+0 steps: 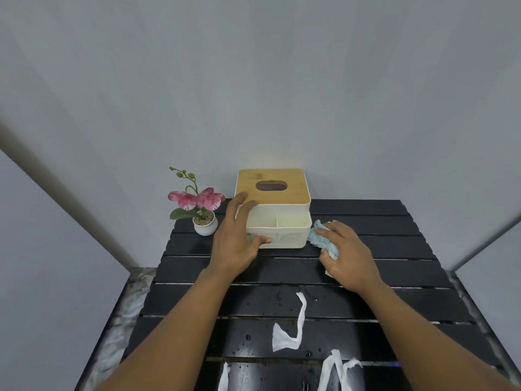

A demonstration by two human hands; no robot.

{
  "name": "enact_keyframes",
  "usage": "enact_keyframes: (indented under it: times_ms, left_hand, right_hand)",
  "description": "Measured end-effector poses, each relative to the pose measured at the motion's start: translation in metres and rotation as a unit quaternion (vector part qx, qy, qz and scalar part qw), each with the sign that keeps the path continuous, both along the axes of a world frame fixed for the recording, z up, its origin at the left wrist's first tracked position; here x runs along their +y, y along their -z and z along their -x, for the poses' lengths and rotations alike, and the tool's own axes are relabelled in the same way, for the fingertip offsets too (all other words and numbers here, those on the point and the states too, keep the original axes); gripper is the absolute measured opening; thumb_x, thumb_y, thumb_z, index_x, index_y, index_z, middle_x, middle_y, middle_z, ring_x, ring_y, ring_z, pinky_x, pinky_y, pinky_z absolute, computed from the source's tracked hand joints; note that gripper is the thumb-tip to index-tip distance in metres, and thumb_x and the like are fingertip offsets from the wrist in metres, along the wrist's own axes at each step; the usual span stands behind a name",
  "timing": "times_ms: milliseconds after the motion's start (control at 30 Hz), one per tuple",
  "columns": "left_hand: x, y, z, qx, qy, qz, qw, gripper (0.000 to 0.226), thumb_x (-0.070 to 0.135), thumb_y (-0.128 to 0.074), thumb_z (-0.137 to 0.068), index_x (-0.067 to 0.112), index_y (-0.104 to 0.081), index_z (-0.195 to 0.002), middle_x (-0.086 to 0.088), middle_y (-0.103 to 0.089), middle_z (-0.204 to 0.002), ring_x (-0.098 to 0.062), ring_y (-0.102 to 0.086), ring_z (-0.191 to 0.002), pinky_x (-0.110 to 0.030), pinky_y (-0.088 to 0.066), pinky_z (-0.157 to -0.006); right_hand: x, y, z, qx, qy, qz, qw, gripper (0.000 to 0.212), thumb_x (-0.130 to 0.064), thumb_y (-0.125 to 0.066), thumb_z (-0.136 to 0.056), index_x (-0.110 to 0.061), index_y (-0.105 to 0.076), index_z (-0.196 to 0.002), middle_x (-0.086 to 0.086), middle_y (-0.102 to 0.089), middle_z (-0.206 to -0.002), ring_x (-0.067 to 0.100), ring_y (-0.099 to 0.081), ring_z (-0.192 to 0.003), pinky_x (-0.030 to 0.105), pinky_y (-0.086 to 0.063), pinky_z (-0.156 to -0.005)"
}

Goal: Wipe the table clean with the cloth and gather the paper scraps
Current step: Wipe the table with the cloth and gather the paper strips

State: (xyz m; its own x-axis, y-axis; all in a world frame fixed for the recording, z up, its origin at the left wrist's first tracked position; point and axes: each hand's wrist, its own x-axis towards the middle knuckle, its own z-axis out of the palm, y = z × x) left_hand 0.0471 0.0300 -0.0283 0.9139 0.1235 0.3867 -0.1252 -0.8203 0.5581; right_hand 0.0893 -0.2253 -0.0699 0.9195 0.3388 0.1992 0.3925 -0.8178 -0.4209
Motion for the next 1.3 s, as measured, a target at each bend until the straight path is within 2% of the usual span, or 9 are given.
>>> enact_keyframes:
  times_ms: [167, 433, 533, 667, 800, 900, 1000, 1067, 1300]
  left_hand:
    - [-0.002, -0.027, 0.002, -0.031, -0.004, 0.019, 0.999, 0.074, 0.032, -0.084, -0.066, 0.026, -0.046, -0.129, 0.007, -0.032, -0.146, -0.009, -0.034, -0.129, -0.026, -0.039, -0.092]
    - [0.009, -0.12, 0.001, -0.088, -0.02, 0.01, 0.996, 0.076, 0.035, -0.087, -0.06, 0.028, -0.05, -0.126, 0.011, -0.036, -0.14, 0.003, -0.035, -0.114, -0.005, -0.031, -0.078]
    - [0.015, -0.144, 0.003, -0.108, -0.014, 0.005, 0.994, 0.075, 0.036, -0.087, -0.06, 0.03, -0.051, -0.125, 0.016, -0.037, -0.137, 0.009, -0.036, -0.106, -0.014, -0.037, -0.077]
    - [0.023, -0.162, -0.004, -0.118, -0.015, 0.0, 0.993, 0.074, 0.039, -0.086, -0.059, 0.032, -0.051, -0.124, 0.016, -0.038, -0.135, 0.013, -0.033, -0.103, -0.001, -0.03, -0.072]
    - [0.023, -0.167, -0.006, -0.122, -0.01, 0.007, 0.992, 0.074, 0.038, -0.087, -0.059, 0.029, -0.052, -0.123, 0.013, -0.04, -0.134, 0.01, -0.033, -0.101, 0.008, -0.03, -0.07]
    - [0.022, -0.167, -0.004, -0.117, 0.004, 0.009, 0.993, 0.073, 0.037, -0.088, -0.059, 0.029, -0.053, -0.122, 0.014, -0.04, -0.132, 0.01, -0.034, -0.097, 0.007, -0.031, -0.07]
    - [0.026, -0.166, -0.001, -0.11, 0.006, 0.008, 0.994, 0.072, 0.036, -0.087, -0.059, 0.03, -0.052, -0.121, 0.017, -0.038, -0.13, 0.013, -0.033, -0.094, 0.008, -0.029, -0.07]
    - [0.029, -0.165, 0.0, -0.106, 0.005, 0.009, 0.994, 0.072, 0.037, -0.088, -0.059, 0.032, -0.051, -0.121, 0.019, -0.037, -0.128, 0.016, -0.034, -0.091, 0.008, -0.029, -0.071]
    - [0.03, -0.163, -0.004, -0.108, -0.005, 0.024, 0.994, 0.073, 0.038, -0.088, -0.059, 0.032, -0.051, -0.122, 0.018, -0.037, -0.13, 0.01, -0.035, -0.098, -0.004, -0.041, -0.072]
  right_hand:
    - [0.0, 0.0, 0.0, 0.007, 0.009, -0.018, 1.0, 0.052, -0.04, -0.044, -0.079, -0.033, -0.051, -0.13, -0.01, -0.045, -0.138, 0.011, -0.034, -0.133, 0.037, -0.047, -0.095]
    - [0.014, -0.003, -0.039, 0.031, 0.072, -0.018, 0.997, 0.051, -0.028, -0.053, -0.087, -0.019, -0.045, -0.136, 0.002, -0.042, -0.135, 0.019, -0.035, -0.128, 0.028, -0.039, -0.089]
    - [0.056, -0.005, -0.055, 0.046, 0.092, -0.001, 0.995, 0.057, -0.032, -0.05, -0.087, -0.013, -0.037, -0.14, 0.01, -0.035, -0.142, 0.024, -0.028, -0.132, 0.038, -0.04, -0.1]
    - [0.124, -0.011, -0.026, 0.026, -0.11, 0.013, 0.993, 0.058, -0.027, -0.051, -0.087, -0.016, -0.035, -0.142, 0.007, -0.031, -0.15, 0.024, -0.02, -0.139, 0.035, -0.025, -0.113]
    - [0.13, -0.006, 0.03, 0.059, -0.298, -0.015, 0.952, 0.059, -0.023, -0.052, -0.08, -0.025, -0.044, -0.138, -0.002, -0.037, -0.148, 0.014, -0.023, -0.14, 0.023, -0.017, -0.115]
    - [0.091, -0.006, 0.014, 0.073, -0.197, -0.053, 0.976, 0.061, -0.033, -0.046, -0.075, -0.031, -0.047, -0.136, -0.006, -0.039, -0.145, 0.009, -0.03, -0.137, 0.014, -0.019, -0.11]
    - [0.04, -0.01, -0.024, 0.045, 0.004, -0.03, 0.999, 0.057, -0.032, -0.048, -0.08, -0.027, -0.046, -0.137, -0.001, -0.038, -0.146, 0.016, -0.029, -0.138, 0.026, -0.029, -0.104]
    - [0.038, -0.01, -0.036, 0.038, 0.042, -0.011, 0.998, 0.054, -0.026, -0.052, -0.086, -0.022, -0.044, -0.139, 0.001, -0.038, -0.146, 0.017, -0.024, -0.139, 0.032, -0.032, -0.104]
    - [0.132, -0.004, 0.034, 0.052, -0.194, -0.026, 0.979, 0.062, -0.029, -0.046, -0.078, -0.025, -0.043, -0.14, -0.002, -0.034, -0.15, 0.015, -0.023, -0.142, 0.021, -0.018, -0.115]
